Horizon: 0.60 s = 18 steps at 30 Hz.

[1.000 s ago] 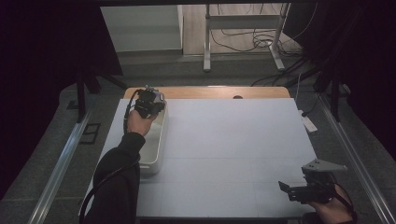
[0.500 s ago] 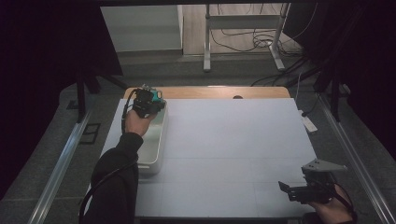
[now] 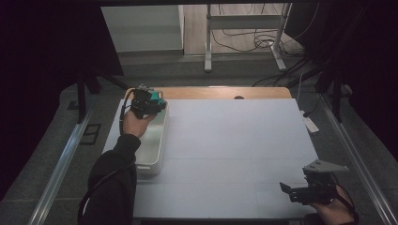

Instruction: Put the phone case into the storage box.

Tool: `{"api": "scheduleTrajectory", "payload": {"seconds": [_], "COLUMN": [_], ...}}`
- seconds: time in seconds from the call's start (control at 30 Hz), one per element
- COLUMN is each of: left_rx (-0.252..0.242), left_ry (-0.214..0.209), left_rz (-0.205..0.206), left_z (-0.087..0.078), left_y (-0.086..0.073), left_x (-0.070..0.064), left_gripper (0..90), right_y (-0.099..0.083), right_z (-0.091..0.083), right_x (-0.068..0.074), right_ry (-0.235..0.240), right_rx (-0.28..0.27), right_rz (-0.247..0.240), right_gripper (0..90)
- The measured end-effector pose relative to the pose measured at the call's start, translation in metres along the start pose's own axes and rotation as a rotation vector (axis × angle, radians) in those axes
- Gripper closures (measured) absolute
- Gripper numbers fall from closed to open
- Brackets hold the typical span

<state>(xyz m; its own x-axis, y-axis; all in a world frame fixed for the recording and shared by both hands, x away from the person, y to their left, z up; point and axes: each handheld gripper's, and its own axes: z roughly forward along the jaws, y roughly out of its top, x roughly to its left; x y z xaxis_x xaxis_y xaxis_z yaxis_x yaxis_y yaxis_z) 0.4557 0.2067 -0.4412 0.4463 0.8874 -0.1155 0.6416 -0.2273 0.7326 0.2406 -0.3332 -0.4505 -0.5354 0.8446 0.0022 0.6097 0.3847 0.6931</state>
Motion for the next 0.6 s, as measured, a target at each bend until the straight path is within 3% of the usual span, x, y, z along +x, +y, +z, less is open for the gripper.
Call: {"api": "scheduleTrajectory", "payload": {"seconds": [0.33, 0.5, 0.6], "left_rx": [-0.021, -0.008, -0.009], "left_ry": [-0.028, -0.031, -0.041], "left_rz": [0.001, 0.017, 0.019], "left_z": [-0.0075, -0.0092, -0.0103], "left_y": [-0.0034, -0.0062, -0.0078], "left_x": [-0.0032, -0.0070, -0.0081], "left_gripper": [38.2, 25.5, 22.3], "right_y": [0.0001, 0.0001, 0.0001], "right_z": [-0.0001, -0.0004, -0.0003], "right_x": [0.0004, 0.0003, 0.0003], "right_ry": [-0.003, -0.003, -0.003], "right_rx": [0.002, -0.001, -0.001], "right_rz": [-0.003, -0.002, -0.002], "right_gripper": [0.0, 0.0, 0.0]}}
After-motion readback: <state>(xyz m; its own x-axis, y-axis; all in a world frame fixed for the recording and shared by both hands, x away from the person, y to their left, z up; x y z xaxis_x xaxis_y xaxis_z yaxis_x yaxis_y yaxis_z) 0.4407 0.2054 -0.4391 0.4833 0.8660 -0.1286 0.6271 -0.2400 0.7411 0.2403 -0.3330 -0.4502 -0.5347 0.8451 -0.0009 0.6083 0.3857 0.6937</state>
